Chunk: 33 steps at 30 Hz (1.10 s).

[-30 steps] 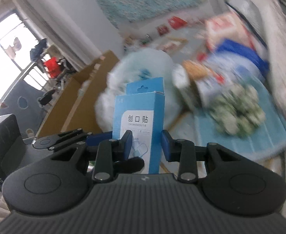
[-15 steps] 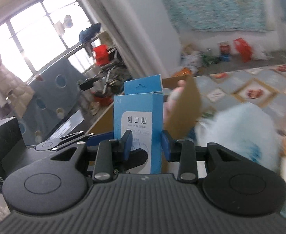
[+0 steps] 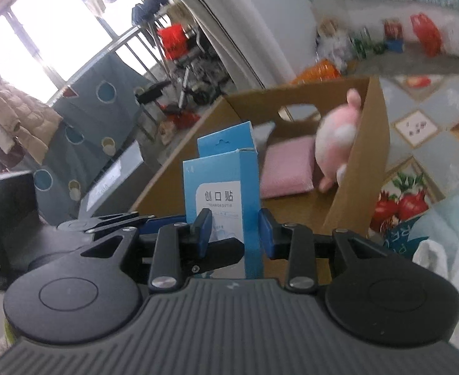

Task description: Organize soft objects

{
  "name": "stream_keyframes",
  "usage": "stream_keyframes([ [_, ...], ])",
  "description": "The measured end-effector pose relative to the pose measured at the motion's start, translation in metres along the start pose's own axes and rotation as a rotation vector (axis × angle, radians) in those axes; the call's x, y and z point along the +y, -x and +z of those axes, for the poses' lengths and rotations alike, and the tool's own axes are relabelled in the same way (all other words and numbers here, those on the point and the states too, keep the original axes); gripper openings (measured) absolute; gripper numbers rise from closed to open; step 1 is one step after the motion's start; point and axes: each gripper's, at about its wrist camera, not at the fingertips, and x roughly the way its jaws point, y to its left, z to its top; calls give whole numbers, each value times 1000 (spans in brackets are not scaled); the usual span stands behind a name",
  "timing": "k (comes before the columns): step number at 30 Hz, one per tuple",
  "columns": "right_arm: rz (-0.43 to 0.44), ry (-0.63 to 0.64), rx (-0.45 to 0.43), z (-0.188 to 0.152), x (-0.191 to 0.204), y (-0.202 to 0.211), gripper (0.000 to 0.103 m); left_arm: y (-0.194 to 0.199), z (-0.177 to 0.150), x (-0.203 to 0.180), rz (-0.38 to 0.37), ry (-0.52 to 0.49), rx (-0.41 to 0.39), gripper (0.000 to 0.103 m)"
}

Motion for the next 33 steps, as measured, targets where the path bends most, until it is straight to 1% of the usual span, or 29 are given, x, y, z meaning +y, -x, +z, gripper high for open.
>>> stream_keyframes([
  [1,-4,-6,13,-3,-5,-3,33,-3,-6,8,-17,12,25,68],
  [5,-6,-27,31,-6,-19,-13,33,-36,-3,21,-54,29,111,67],
  [6,-7,-32,27,-5,-22,-14,33,-42,-3,20,-53,38,135,68],
  [8,-2,-38,2,-3,-25,-9,37,-56,0,22,-60,48,184,67],
  [9,-3,-45,-11,-2,-29,-5,41,-61,1,22,-63,54,199,67],
  [11,-1,-53,-37,0,-35,3,43,-64,1,18,-61,45,214,68],
  [14,9,-65,-57,-1,-40,17,43,-65,-1,15,-40,29,216,72],
  [16,21,-62,-72,-6,-41,28,44,-62,-2,15,-20,39,223,76],
  [18,36,-61,-88,-11,-42,41,44,-60,-1,17,-10,65,230,81],
  [19,44,-61,-97,-14,-42,46,44,-59,0,19,-6,94,237,86],
  [20,54,-60,-106,-19,-41,54,44,-59,0,23,-3,129,247,88],
  [22,72,-58,-118,-26,-40,65,45,-64,1,29,26,183,280,88],
  [25,96,-52,-133,-37,-38,80,46,-80,2,37,108,257,350,87],
  [28,113,-46,-147,-43,-36,91,48,-95,3,38,162,288,393,81],
  [30,118,-41,-159,-45,-36,98,49,-107,4,36,167,294,422,80],
  [32,122,-41,-169,-46,-38,104,51,-115,4,33,160,292,435,75],
  [33,121,-43,-172,-48,-39,106,52,-118,4,31,160,287,438,75],
])
